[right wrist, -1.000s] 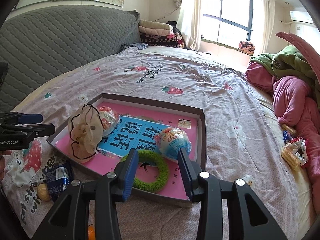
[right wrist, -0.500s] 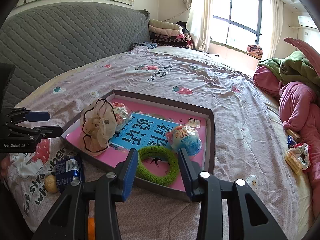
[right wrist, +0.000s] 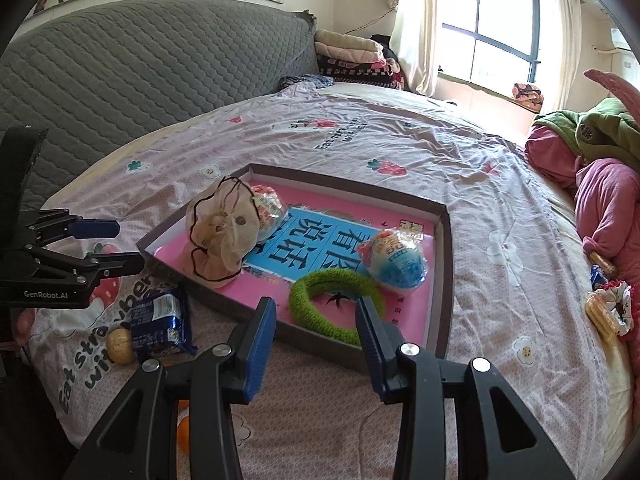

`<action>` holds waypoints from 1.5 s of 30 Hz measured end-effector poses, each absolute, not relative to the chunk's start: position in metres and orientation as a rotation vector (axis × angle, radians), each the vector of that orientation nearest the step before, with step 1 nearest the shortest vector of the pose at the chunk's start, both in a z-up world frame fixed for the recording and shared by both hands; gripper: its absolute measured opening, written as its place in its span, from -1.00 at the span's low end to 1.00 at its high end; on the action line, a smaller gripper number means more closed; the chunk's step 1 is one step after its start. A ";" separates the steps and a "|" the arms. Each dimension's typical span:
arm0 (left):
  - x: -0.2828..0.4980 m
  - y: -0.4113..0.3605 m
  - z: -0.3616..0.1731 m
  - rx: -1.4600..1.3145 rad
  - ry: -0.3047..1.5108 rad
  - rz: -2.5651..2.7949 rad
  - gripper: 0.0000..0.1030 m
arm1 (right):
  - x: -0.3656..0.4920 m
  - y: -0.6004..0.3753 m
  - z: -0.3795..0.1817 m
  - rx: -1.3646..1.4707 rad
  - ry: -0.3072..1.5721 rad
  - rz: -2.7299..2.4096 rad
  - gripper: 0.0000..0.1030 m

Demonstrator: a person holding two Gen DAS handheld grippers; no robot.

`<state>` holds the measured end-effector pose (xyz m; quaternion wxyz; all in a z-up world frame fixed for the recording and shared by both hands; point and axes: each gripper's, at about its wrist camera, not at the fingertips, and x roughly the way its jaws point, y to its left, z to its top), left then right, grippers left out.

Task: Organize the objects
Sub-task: 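Withdraw both open tools from the tray toward the walnut and oranges, then move the left tool to the walnut while the right tool approaches an orange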

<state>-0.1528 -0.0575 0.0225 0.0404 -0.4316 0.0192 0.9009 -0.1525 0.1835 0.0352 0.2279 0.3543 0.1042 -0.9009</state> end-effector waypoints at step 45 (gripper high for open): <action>-0.104 -0.036 -0.001 -1.331 0.231 2.597 0.38 | -0.106 0.161 0.017 0.968 0.405 -2.239 -0.20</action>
